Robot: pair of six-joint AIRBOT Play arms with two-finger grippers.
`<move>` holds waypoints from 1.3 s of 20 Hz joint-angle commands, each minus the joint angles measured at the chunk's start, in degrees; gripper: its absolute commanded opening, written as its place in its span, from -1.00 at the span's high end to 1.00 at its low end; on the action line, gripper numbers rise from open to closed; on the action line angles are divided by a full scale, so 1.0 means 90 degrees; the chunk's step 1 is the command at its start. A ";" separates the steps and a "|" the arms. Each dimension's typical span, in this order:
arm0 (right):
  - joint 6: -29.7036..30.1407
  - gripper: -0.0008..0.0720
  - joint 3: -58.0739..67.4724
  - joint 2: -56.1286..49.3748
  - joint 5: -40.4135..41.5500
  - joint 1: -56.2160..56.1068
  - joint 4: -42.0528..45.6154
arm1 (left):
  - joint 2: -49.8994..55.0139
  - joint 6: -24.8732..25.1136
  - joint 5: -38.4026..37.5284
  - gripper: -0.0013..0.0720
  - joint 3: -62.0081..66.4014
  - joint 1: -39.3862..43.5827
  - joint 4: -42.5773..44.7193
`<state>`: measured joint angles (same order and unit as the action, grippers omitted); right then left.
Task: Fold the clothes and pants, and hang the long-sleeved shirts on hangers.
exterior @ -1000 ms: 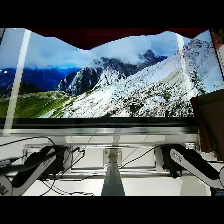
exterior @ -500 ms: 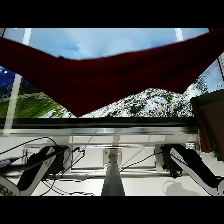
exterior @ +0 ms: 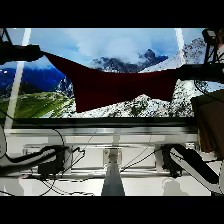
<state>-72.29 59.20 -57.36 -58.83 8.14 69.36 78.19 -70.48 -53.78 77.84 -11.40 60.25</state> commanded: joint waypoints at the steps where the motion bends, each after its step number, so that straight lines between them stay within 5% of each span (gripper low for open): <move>1: -0.0454 0.94 -0.0697 -0.0170 0.2045 0.0002 0.0036 | 0.0491 0.0036 0.0750 0.40 -0.0029 0.0199 -0.0595; 2: -0.0525 0.94 -0.0697 -0.0202 0.2293 0.0002 0.0029 | 0.0488 0.0044 0.0641 -0.87 -0.0029 0.0175 -0.0449; 7: -0.0534 0.94 -0.0697 -0.0214 0.2601 0.0002 0.0039 | 0.0563 0.0022 -0.1829 -0.94 -0.0112 -0.0056 0.1583; 10: -0.0534 0.94 -0.0697 -0.0214 0.2586 0.0002 0.0039 | 0.0527 0.0134 -0.2562 -0.56 -0.1205 -0.0187 0.0702; 15: -0.0534 0.94 -0.0697 -0.0214 0.2436 0.0002 0.0039 | 0.0512 0.1273 -0.1532 -0.56 -0.3730 0.0109 -0.1914; 21: -0.0534 0.94 -0.0697 -0.0214 0.2429 0.0002 0.0029 | 0.0607 0.1452 -0.0204 -0.53 -0.4131 0.1387 -0.2181; 23: -0.0534 0.94 -0.0697 -0.0211 0.2424 0.0002 0.0029 | 0.0627 0.1450 -0.0216 -0.03 -0.4131 0.1690 -0.2144; 25: -0.0529 0.94 -0.0663 -0.0209 0.2436 0.0002 0.0034 | 0.0619 0.1457 -0.0483 0.73 -0.4092 0.1773 -0.2096; 26: -0.0517 0.94 -0.0631 -0.0192 0.2480 0.0002 0.0036 | 0.0612 0.1464 -0.0695 0.91 -0.4017 0.1734 -0.2069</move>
<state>-77.10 53.15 -59.24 -36.97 8.14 69.69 83.77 -57.71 -58.17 41.32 2.55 41.95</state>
